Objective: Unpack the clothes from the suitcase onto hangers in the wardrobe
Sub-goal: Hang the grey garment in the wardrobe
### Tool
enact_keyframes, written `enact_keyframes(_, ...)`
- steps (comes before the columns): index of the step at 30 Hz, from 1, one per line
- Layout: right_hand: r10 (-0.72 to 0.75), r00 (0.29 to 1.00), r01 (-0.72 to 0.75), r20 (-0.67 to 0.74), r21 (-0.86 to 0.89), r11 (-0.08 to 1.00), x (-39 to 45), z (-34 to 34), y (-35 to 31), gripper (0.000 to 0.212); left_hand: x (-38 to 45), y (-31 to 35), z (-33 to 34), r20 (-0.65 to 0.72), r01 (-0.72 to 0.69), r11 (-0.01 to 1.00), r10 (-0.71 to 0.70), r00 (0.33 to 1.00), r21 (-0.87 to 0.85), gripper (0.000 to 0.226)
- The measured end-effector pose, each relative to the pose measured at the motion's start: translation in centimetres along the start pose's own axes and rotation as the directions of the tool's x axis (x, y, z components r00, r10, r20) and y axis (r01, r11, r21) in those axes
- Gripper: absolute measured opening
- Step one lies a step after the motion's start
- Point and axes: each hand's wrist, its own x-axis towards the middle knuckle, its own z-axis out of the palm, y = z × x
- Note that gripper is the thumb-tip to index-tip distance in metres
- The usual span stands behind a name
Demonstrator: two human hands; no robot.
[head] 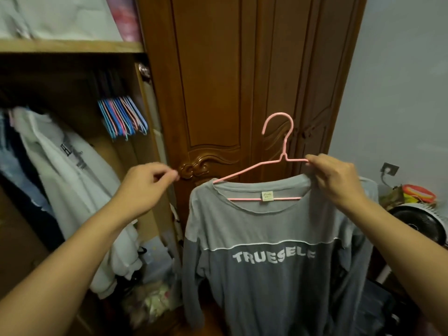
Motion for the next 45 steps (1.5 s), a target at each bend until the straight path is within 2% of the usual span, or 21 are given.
enact_keyframes(2, -0.024, 1.0, 0.023, 0.012, 0.052, 0.998, 0.8, -0.2, 0.5, 0.021, 0.8, 2.8, 1.0, 0.209, -0.129, 0.985, 0.103, 0.973, 0.115, 0.032)
enact_keyframes(3, -0.035, 0.999, 0.035, -0.003, 0.074, 0.997, 1.4, -0.4, 1.0, 0.024, 1.1, 3.9, 1.9, 0.329, -0.172, 0.965, 0.099, 0.939, 0.199, 0.038)
enact_keyframes(4, -0.046, 0.999, 0.048, -0.02, 0.086, 0.995, 1.8, -0.7, 1.5, 0.028, 1.2, 4.6, 2.9, 0.39, -0.192, 0.948, 0.082, 0.917, 0.253, 0.037)
enact_keyframes(5, -0.048, 0.998, 0.051, -0.033, 0.098, 0.994, 2.2, -1.0, 2.2, 0.032, 1.4, 5.2, 3.7, 0.386, -0.187, 0.946, 0.074, 0.92, 0.263, 0.033)
enact_keyframes(9, -0.018, 0.998, 0.028, -0.058, 0.162, 0.986, 2.5, -1.3, 3.6, 0.026, 1.8, 7.5, 5.2, 0.197, -0.209, 0.966, 0.178, 0.964, 0.151, 0.023)
enact_keyframes(15, -0.05, 0.997, 0.035, 0.05, 0.264, 0.964, 3.2, -0.7, 2.9, 0.023, 3.5, 11.8, 8.0, 0.069, -0.186, 0.975, 0.178, 0.982, 0.125, 0.019)
enact_keyframes(18, 0.014, 0.973, -0.102, 0.229, 0.377, 0.92, 3.6, -0.9, 3.8, 0.029, 3.6, 11.0, 7.8, 0.036, -0.235, 0.935, 0.234, 0.972, 0.265, 0.02)
enact_keyframes(19, 0.037, 0.949, -0.155, 0.314, 0.36, 0.92, 3.3, -0.9, 4.5, 0.03, 3.6, 10.2, 7.6, 0.005, -0.232, 0.927, 0.242, 0.97, 0.296, 0.023)
enact_keyframes(22, 0.028, 0.873, -0.179, 0.488, 0.267, 0.947, 2.1, -0.1, 6.7, 0.031, 2.9, 7.2, 6.6, -0.03, -0.212, 0.916, 0.236, 0.971, 0.339, 0.032)
enact_keyframes(26, -0.13, 0.84, -0.035, 0.527, 0.291, 0.956, 3.9, 1.7, 4.2, 0.021, 2.3, 6.1, 6.1, 0.025, -0.235, 0.918, 0.239, 0.971, 0.32, 0.033)
enact_keyframes(28, -0.249, 0.811, 0.028, 0.53, 0.389, 0.921, 5.8, 2.1, 1.0, 0.019, 2.0, 6.1, 5.8, 0.051, -0.259, 0.906, 0.257, 0.965, 0.336, 0.033)
enact_keyframes(29, -0.271, 0.811, -0.001, 0.519, 0.465, 0.885, 6.6, 2.2, -0.2, 0.02, 1.9, 5.8, 5.5, 0.054, -0.262, 0.9, 0.26, 0.964, 0.348, 0.035)
enact_keyframes(32, -0.167, 0.89, -0.139, 0.425, 0.601, 0.787, 8.4, 3.1, -1.6, 0.022, 0.9, 2.7, 3.3, -0.019, -0.167, 0.895, 0.192, 0.981, 0.414, 0.039)
enact_keyframes(34, -0.194, 0.842, -0.192, 0.503, 0.616, 0.764, 9.1, 4.1, -2.5, 0.022, -0.3, 0.4, 1.6, -0.048, -0.034, 0.891, 0.063, 0.997, 0.453, 0.034)
enact_keyframes(36, -0.292, 0.764, -0.187, 0.575, 0.631, 0.753, 9.6, 5.1, -4.5, 0.022, -1.7, -1.4, 0.4, 0.004, 0.071, 0.847, -0.087, 0.996, 0.527, 0.026)
enact_keyframes(38, -0.332, 0.732, -0.199, 0.595, 0.653, 0.731, 10.5, 5.7, -6.7, 0.02, -2.9, -2.2, -0.4, 0.04, 0.122, 0.767, -0.189, 0.981, 0.63, 0.025)
enact_keyframes(40, -0.345, 0.707, -0.228, 0.617, 0.661, 0.715, 11.4, 6.6, -8.7, 0.02, -3.3, -3.0, -0.8, 0.045, 0.113, 0.719, -0.196, 0.98, 0.686, 0.027)
enact_keyframes(43, -0.375, 0.69, -0.234, 0.619, 0.681, 0.694, 11.8, 9.0, -11.8, 0.02, -2.3, -3.2, -0.6, 0.042, 0.116, 0.856, -0.158, 0.987, 0.504, 0.031)
enact_keyframes(45, -0.372, 0.699, -0.229, 0.611, 0.684, 0.692, 12.2, 10.3, -13.6, 0.018, -0.9, -3.9, -0.3, 0.079, 0.11, 0.874, -0.166, 0.983, 0.472, 0.02)
